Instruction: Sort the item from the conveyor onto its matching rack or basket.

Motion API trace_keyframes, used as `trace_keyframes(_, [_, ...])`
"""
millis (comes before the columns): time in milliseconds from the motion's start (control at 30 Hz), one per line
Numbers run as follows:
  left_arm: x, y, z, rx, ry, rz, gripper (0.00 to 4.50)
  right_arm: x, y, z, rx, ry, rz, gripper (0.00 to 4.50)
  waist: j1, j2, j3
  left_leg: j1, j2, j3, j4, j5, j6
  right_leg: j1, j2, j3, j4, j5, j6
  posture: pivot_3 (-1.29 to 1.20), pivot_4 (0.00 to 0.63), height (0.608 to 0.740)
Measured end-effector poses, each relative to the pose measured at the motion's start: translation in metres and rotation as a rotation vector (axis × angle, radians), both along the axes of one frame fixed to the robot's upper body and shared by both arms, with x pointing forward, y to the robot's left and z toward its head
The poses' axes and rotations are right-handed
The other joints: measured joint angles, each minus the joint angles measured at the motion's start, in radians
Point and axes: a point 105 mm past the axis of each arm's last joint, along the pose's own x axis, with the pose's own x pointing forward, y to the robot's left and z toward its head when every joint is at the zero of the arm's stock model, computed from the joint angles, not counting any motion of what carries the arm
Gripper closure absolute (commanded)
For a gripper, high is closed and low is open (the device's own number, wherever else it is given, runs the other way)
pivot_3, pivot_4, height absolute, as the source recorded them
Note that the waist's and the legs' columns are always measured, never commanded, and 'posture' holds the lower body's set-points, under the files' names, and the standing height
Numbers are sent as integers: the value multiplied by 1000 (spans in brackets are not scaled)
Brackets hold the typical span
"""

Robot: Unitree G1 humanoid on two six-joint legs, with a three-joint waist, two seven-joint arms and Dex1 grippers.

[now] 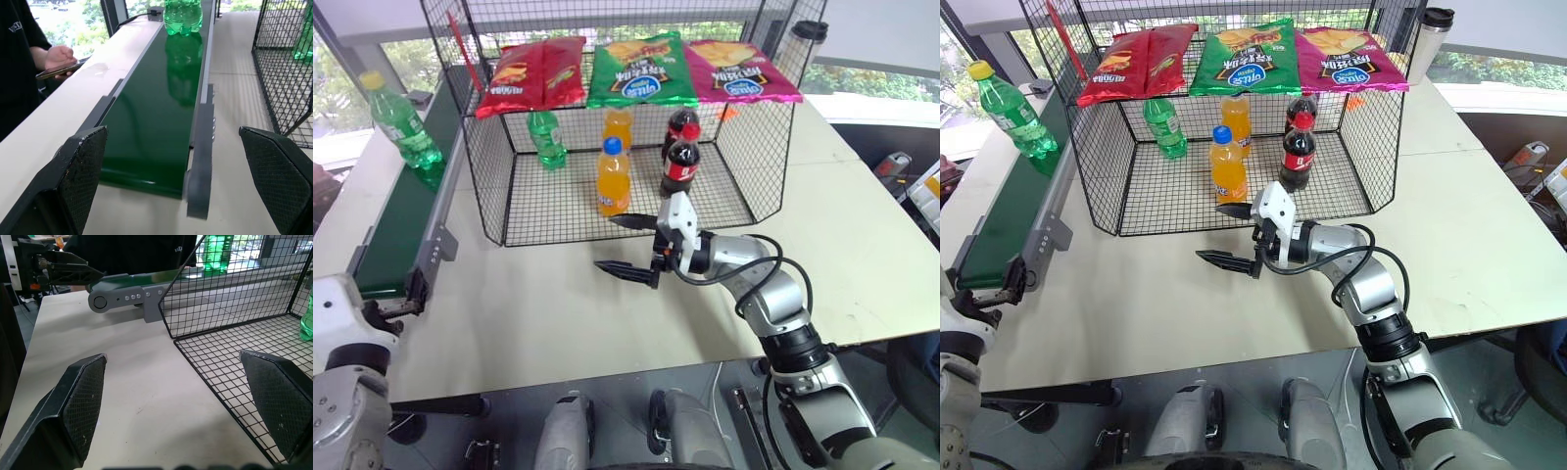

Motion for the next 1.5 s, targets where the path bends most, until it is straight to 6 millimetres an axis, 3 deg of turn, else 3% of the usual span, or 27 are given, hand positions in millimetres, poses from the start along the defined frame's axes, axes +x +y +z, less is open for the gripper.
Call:
trace_keyframes(467, [5, 18, 0, 19, 1, 38, 35, -5, -2, 0, 26, 28, 36, 0, 0, 0, 0, 0, 0, 0, 0, 0, 0, 0, 0, 0, 0, 0, 0, 0, 150, 740])
trace_keyframes(1400, [14, 33, 7, 54, -16, 90, 35, -7, -3, 0, 16, 30, 41, 0, 0, 0, 0, 0, 0, 0, 0, 0, 0, 0, 0, 0, 0, 0, 0, 0, 150, 740])
trace_keyframes(1500, [14, 35, 5, 52, -10, 101, 833, -7, -4, -1, 13, 31, 37, 0, 1, 0, 0, 0, 0, 0, 0, 0, 0, 0, 0, 0, 0, 0, 0, 0, 150, 740])
